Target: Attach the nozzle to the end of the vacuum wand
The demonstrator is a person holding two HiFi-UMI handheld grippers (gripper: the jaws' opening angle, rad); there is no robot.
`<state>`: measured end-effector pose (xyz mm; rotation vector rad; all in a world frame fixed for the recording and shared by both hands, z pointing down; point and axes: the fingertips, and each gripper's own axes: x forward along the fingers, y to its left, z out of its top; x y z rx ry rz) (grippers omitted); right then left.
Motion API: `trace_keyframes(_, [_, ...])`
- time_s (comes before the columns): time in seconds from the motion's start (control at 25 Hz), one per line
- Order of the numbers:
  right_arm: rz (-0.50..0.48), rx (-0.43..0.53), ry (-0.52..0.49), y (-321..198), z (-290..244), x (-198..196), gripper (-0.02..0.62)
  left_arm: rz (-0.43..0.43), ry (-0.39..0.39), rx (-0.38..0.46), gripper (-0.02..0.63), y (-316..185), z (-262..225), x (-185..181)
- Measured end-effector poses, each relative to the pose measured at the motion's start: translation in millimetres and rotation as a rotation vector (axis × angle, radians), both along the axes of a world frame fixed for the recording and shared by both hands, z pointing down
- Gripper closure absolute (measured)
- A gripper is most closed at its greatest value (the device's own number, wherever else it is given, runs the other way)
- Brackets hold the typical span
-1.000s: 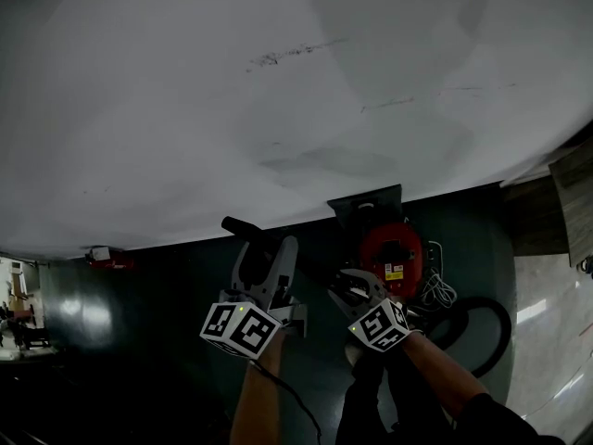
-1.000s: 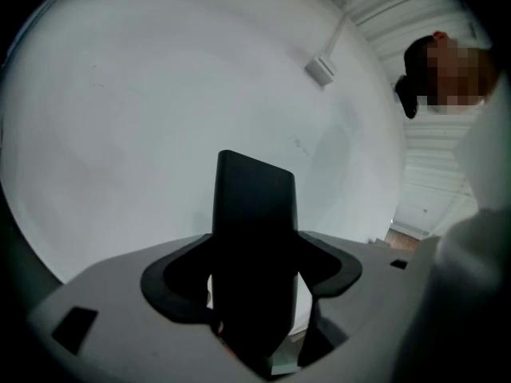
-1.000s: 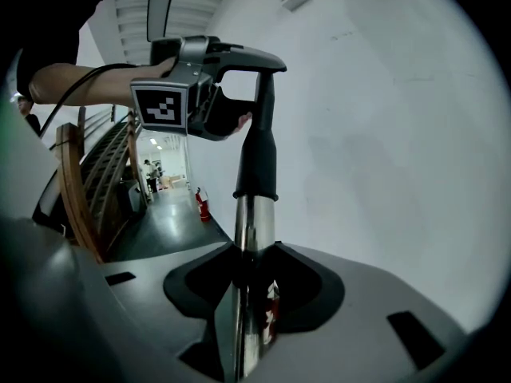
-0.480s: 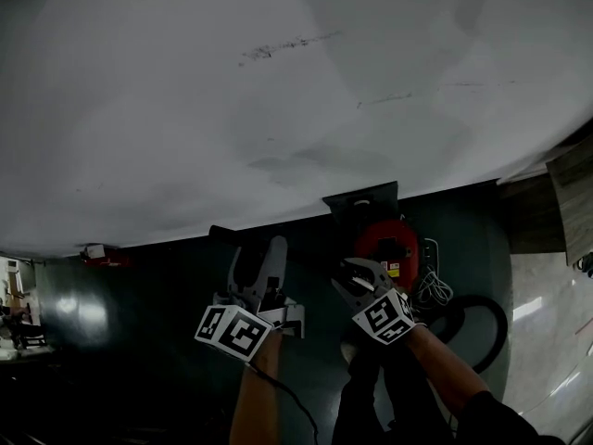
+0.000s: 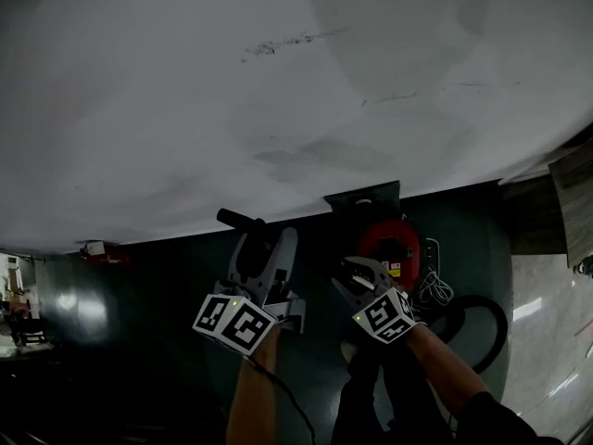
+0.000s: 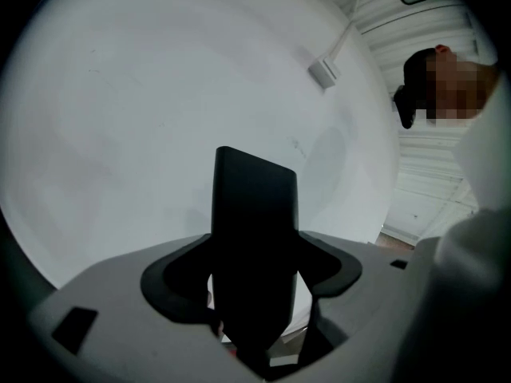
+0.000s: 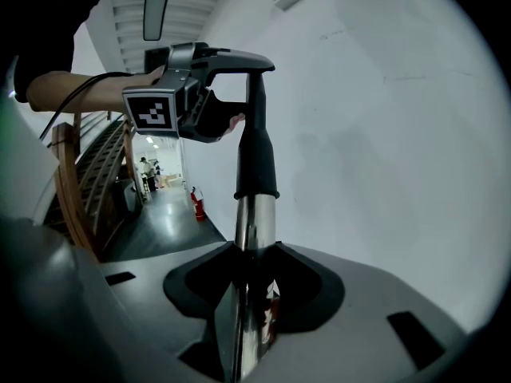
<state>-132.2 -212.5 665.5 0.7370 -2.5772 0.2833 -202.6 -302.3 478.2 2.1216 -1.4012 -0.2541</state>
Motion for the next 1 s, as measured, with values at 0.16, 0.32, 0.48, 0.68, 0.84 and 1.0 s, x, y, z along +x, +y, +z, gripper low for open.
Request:
trace_keyframes(0.16, [-0.004,-0.005,0.006,-3.9,2.1,1.3,0.436,0.019,-0.041,0.019,0.284,5.0,-2.1,5.7])
trace_keyframes(0.32, [-0.019,-0.005,0.005,3.5,2.3,-2.8,0.435,-0.014,0.044,-0.016,0.284,-4.5,9.0,-7.4])
trace_keyframes(0.48, [-0.016,-0.011,0.011,0.8,5.9,-1.4,0.435,0.004,0.02,-0.007,0.284,-1.6,7.0,-2.8])
trace_keyframes(0.68, [-0.021,-0.02,0.02,-4.8,7.3,-1.3,0.436,0.022,-0.055,0.022,0.284,6.2,2.1,4.4])
trace_keyframes(0.84, [-0.043,-0.018,0.021,1.9,7.2,-6.1,0.434,0.036,-0.041,0.008,0.284,-3.0,6.3,4.6])
trace_keyframes(1.0, [-0.052,-0.016,0.016,6.7,8.3,-8.5,0.436,0.048,-0.049,0.008,0.284,-5.2,9.8,9.3])
